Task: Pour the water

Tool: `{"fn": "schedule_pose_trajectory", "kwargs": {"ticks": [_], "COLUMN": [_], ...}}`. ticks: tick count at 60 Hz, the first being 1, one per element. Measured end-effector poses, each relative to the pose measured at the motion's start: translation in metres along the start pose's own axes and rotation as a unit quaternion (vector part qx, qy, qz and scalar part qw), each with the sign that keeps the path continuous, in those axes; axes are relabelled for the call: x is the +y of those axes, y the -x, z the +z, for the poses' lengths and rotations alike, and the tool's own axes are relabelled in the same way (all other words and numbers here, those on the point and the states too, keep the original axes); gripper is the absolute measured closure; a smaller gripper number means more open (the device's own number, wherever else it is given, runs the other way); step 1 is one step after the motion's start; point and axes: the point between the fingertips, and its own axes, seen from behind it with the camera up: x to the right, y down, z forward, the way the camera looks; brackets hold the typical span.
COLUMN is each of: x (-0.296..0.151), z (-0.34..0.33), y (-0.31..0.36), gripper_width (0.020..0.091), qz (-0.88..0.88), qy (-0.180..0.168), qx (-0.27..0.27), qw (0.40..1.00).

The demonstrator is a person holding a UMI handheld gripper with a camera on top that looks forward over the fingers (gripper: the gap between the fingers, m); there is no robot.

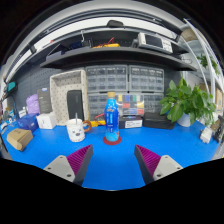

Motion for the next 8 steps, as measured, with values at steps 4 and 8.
{"fn": "schedule_pose_trajectory", "kwargs": {"ticks": [4, 8], "x": [-0.002, -0.002], "z": [-0.009, -0.016], "y": [0.0, 0.003], "gripper_width": [0.0249, 0.0249], "qz": [0.006, 0.009], "qy": [-0.005, -0.005], "qx": [-0.003, -0.006], "qw": [1.0, 1.0]}}
